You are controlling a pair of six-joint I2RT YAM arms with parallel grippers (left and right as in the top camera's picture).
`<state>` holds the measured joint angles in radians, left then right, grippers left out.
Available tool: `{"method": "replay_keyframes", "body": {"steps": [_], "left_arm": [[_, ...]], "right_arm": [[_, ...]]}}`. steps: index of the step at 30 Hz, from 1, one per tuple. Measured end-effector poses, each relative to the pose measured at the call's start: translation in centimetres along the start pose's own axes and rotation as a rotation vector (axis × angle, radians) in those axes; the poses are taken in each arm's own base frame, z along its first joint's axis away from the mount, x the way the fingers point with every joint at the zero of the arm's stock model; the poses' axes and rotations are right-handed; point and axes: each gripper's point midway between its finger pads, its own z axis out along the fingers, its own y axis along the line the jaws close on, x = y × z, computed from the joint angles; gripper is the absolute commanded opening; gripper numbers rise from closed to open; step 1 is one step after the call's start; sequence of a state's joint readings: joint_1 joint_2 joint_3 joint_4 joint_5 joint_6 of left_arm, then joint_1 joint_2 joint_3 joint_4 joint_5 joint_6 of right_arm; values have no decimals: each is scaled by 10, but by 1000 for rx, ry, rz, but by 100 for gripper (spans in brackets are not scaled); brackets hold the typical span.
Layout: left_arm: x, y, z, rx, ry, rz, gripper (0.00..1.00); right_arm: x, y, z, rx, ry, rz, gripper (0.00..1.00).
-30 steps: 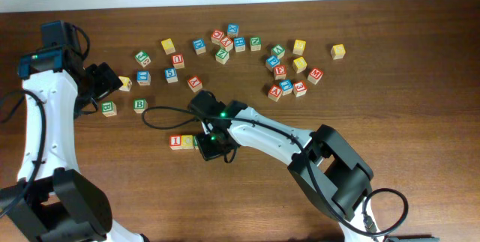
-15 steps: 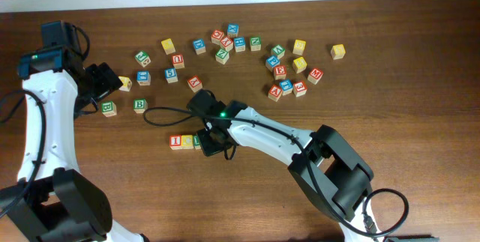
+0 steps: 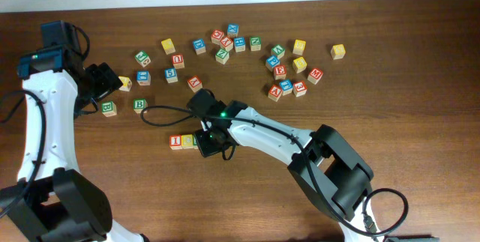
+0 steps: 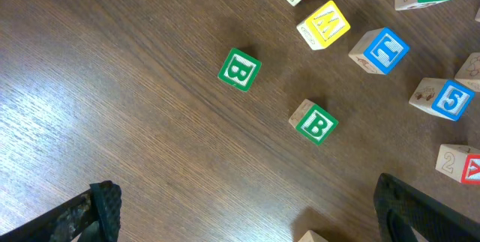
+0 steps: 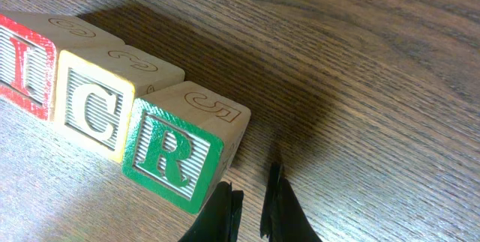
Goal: Spell out ICRA
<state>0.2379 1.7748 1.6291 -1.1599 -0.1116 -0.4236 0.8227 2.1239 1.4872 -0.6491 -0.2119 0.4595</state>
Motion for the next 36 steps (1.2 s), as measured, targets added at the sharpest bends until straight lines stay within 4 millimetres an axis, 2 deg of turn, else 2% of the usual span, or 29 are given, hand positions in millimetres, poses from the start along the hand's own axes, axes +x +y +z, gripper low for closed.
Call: {"method": "replay_keyframes", "body": {"steps": [10, 16, 26, 36], "left_arm": [[0, 0, 0, 0, 0, 0, 99], [0, 0, 0, 0, 0, 0, 99], [0, 0, 0, 0, 0, 0, 99], [0, 0, 0, 0, 0, 0, 99]], "right_arm": [[1, -5, 0, 26, -1, 2, 7], [-15, -9, -1, 58, -72, -6, 7], [-10, 1, 0, 4, -44, -7, 7], [-14, -8, -1, 22, -54, 7, 7]]}}
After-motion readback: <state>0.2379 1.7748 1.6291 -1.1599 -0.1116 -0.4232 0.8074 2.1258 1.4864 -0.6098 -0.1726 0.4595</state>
